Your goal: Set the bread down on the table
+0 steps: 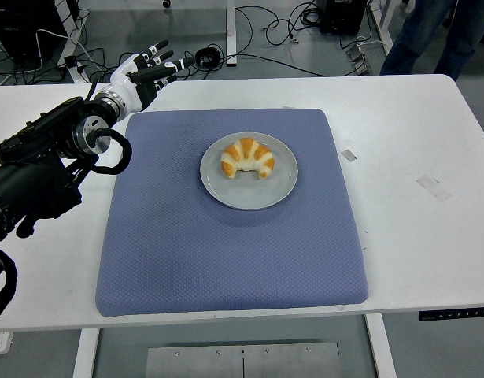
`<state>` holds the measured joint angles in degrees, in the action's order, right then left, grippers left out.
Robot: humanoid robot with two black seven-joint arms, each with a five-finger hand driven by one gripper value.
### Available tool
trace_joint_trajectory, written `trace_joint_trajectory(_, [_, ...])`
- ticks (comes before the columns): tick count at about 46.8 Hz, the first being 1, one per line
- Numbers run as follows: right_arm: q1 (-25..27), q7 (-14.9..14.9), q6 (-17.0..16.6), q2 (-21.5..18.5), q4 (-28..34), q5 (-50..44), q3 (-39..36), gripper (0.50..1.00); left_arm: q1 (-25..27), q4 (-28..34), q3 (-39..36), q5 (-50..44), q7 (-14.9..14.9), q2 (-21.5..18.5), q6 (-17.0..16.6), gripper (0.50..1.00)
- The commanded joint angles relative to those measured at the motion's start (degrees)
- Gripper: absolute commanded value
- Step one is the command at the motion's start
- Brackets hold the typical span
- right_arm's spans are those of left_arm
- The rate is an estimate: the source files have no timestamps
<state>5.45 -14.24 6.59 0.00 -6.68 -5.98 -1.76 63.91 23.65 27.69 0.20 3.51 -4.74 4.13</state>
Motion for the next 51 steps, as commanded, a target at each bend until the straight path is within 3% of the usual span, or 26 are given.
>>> trace_joint_trajectory(1, [0.00, 0.00, 0.00, 0.00, 0.00, 0.00, 0.00, 1.000, -0.10, 0.00, -0.09, 0.07, 0.00, -0.10, 0.01, 0.992])
trace_joint_trajectory(28, [0.00, 0.00, 0.00, 0.00, 0.00, 0.00, 0.00, 1.000, -0.54, -0.62, 0.44, -0.72, -0.17, -1.59, -1.67, 0.992])
trace_joint_trajectory(39, [0.00, 0.00, 0.00, 0.00, 0.00, 0.00, 0.00, 1.000, -2.56, -0.53, 0.44, -0.72, 2.11, -1.15, -1.58, 0.992])
trace_joint_trajectory(51, [0.00, 0.00, 0.00, 0.00, 0.00, 0.00, 0.00, 1.000, -2.03, -0.53, 0.26, -0.72, 2.11, -1.33, -2.01, 0.992])
